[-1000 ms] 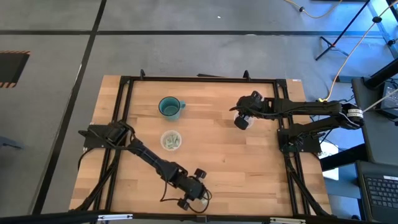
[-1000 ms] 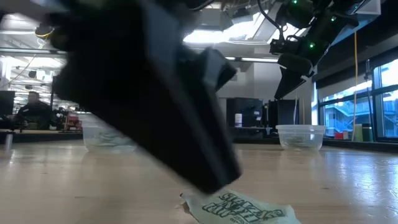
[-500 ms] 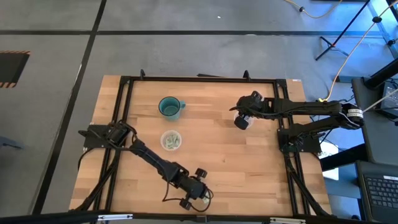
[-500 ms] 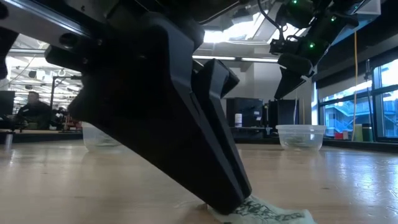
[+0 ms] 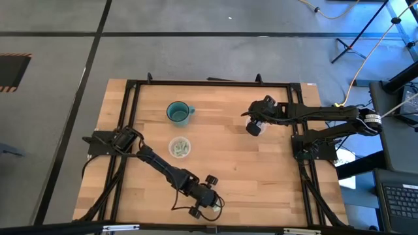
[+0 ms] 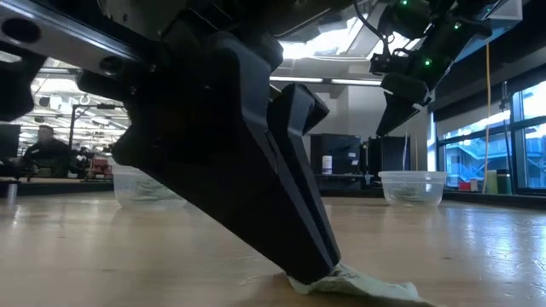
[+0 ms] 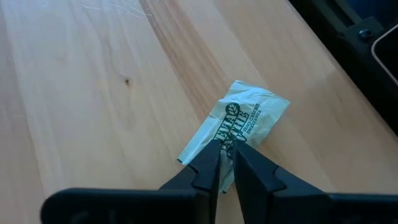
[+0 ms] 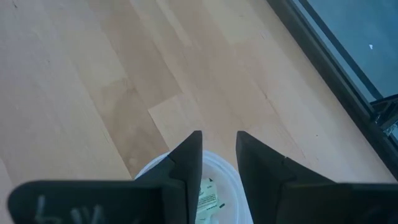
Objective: Pick and place Stevia / Truvia into bins
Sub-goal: Put the white stevia packet into the left transparent container
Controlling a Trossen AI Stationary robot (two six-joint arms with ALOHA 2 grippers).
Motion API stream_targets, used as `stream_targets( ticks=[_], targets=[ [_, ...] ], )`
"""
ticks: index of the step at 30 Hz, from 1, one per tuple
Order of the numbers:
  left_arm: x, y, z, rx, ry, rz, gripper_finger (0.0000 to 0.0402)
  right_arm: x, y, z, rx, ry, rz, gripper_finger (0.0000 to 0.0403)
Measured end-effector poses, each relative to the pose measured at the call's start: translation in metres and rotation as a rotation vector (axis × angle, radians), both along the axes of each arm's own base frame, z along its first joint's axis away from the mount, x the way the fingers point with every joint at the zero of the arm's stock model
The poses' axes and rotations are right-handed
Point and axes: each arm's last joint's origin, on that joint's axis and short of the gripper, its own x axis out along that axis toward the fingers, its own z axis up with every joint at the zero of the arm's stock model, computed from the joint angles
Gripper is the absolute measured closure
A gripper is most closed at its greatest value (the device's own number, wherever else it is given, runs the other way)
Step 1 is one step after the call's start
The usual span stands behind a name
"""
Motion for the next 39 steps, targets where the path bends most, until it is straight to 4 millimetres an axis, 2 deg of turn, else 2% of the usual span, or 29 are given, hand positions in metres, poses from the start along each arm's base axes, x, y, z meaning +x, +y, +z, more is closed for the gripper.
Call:
stream_targets(
  ticks=[3, 8, 13, 22, 28, 31, 33, 39],
  targets=[
    [0.000, 0.001, 0.000, 0.004, 0.000, 0.003, 0.0365, 0.000, 0.000, 0.000, 0.000, 0.001, 0.001, 0.0301],
    [0.000, 0.001, 0.000, 0.016, -0.006, -0.007, 0.0396, 0.000, 0.000, 0.000, -0.002, 0.002, 0.002, 0.0301],
    [0.000, 0.002, 0.003, 0.016, -0.009, -0.006, 0.0399, 0.000, 0.000, 0.000, -0.002, 0.003, 0.004, 0.0301],
    [-0.002, 0.007, 0.031, -0.002, -0.056, 0.016, 0.0400, 0.000, 0.000, 0.000, -0.003, 0.003, 0.004, 0.0301],
    [-0.002, 0.008, 0.031, 0.000, -0.050, 0.019, 0.0400, 0.000, 0.000, 0.000, -0.003, 0.003, 0.005, 0.0301],
    [-0.009, 0.012, 0.033, 0.032, 0.015, 0.036, 0.0400, 0.000, 0.000, 0.000, -0.004, 0.005, 0.007, 0.0301],
    [-0.013, 0.018, 0.044, 0.026, 0.041, 0.092, 0.0400, 0.000, 0.000, 0.000, -0.004, 0.006, 0.007, 0.0301],
    [-0.034, 0.039, 0.096, 0.069, 0.036, 0.232, 0.0400, 0.000, 0.000, 0.000, -0.003, 0.009, 0.007, 0.0301]
  ],
)
